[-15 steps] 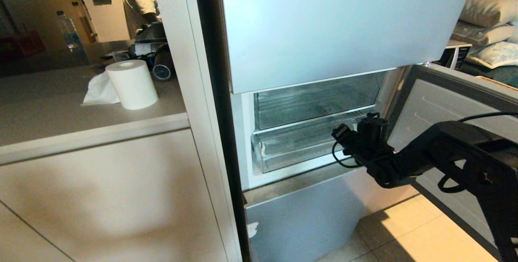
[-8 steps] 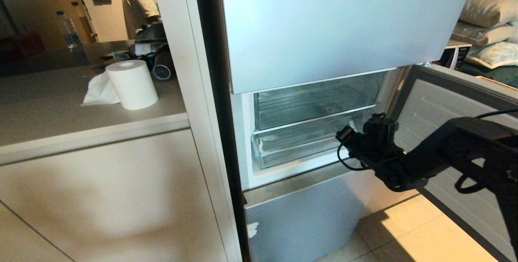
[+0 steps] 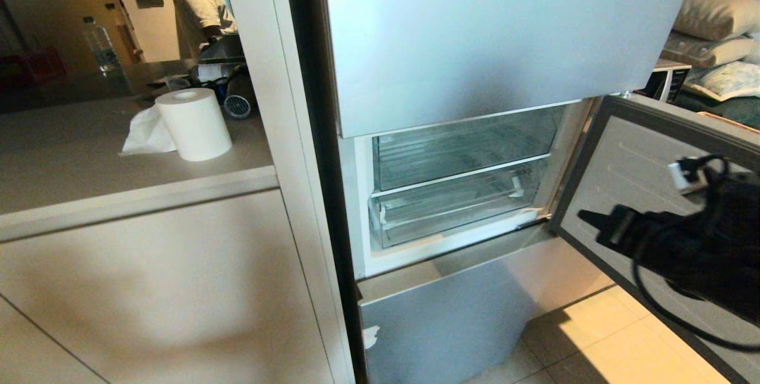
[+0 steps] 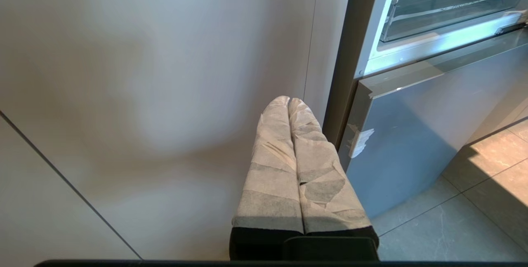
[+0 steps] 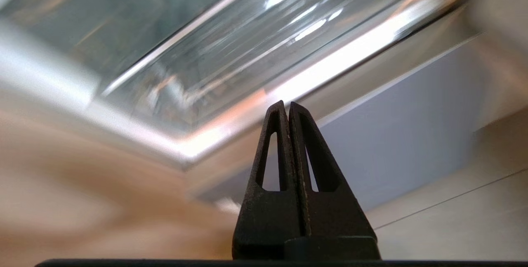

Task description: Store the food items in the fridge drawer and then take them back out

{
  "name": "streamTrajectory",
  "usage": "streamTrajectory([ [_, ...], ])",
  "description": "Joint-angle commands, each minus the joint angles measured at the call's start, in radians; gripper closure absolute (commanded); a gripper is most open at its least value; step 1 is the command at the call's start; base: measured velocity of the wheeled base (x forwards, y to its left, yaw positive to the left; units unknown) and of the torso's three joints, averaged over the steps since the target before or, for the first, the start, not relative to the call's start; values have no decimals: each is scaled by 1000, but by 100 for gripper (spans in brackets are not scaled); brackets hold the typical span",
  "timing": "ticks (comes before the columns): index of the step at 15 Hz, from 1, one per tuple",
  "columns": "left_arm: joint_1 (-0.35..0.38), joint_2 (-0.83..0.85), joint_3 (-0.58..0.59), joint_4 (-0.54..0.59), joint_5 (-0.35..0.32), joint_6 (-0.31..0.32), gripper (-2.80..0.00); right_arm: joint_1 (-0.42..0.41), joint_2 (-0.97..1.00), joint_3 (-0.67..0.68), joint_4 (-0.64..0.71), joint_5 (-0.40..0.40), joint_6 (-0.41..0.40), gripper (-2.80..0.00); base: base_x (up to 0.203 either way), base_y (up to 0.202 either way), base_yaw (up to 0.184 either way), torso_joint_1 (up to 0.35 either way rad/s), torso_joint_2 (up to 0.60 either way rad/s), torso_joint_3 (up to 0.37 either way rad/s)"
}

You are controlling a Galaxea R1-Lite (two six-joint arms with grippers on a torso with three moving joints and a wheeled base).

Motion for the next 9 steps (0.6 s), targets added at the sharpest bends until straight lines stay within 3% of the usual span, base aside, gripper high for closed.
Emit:
streamTrajectory([
  [1,0,1,2,0,0,0,0,-23,-579,190,102,6,-114,0,0,0,0,0,0,0],
  [5,0,1,2,0,0,0,0,-69,-1107,381,477,-16,-275,0,0,0,0,0,0,0],
  [7,0,1,2,0,0,0,0,-102,-1192,456,692,-39,-352,0,0,0,0,0,0,0],
  [9,0,1,2,0,0,0,0,-189,-1211,477,756,-47,-454,0,0,0,0,0,0,0],
])
